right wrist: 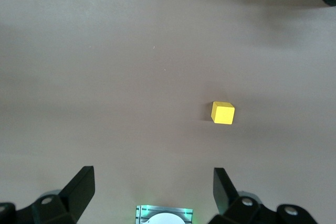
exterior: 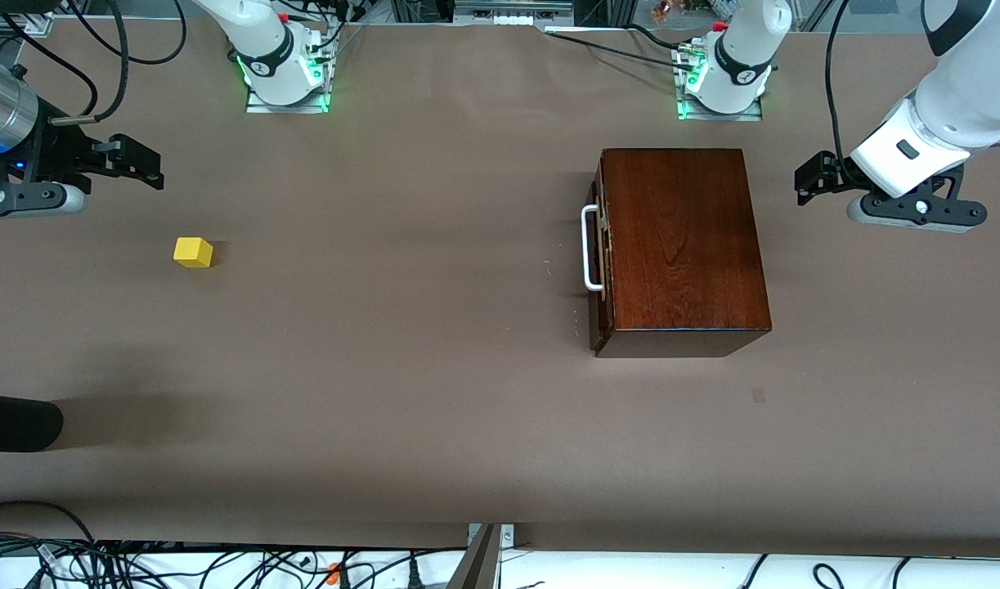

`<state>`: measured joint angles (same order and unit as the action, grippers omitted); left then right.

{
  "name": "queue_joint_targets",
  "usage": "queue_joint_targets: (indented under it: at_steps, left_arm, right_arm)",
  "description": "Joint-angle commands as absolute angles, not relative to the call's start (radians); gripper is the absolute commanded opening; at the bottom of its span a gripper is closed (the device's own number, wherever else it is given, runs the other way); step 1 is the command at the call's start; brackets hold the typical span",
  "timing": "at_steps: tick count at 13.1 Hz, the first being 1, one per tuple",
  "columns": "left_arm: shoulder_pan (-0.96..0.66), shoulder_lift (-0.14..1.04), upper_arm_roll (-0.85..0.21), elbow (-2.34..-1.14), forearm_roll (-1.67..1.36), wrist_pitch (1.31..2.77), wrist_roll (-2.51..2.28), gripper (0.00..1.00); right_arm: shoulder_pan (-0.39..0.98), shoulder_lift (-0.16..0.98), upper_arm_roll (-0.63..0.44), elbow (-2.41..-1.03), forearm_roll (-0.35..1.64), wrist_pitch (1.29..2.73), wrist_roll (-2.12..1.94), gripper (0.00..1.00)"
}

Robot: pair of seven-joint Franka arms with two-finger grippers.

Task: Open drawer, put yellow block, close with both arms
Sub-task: 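Move the left gripper toward the white handle of the wooden box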

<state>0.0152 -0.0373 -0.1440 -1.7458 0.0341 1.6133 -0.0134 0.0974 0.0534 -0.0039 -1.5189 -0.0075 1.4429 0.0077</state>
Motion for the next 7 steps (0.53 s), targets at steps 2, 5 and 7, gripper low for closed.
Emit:
queue_joint_targets:
  at_steps: [2, 5, 7]
  left_arm:
    - [0.012, -0.018, -0.143, -1.694, 0.029, 1.591, 0.008, 1.0]
    - [0.009, -0.015, -0.143, -1.692, 0.025, 1.589, 0.006, 1.0]
    - [0.006, -0.009, -0.144, -1.689, 0.025, 1.586, 0.003, 1.0]
  right_arm:
    - [0.097, 0.044, -0.003, -1.509, 0.0, 1.434, 0.017, 1.0]
    - [0.097, 0.044, -0.003, -1.509, 0.002, 1.434, 0.017, 1.0]
    - [0.1, 0.044, -0.003, -1.509, 0.003, 1.436, 0.017, 1.0]
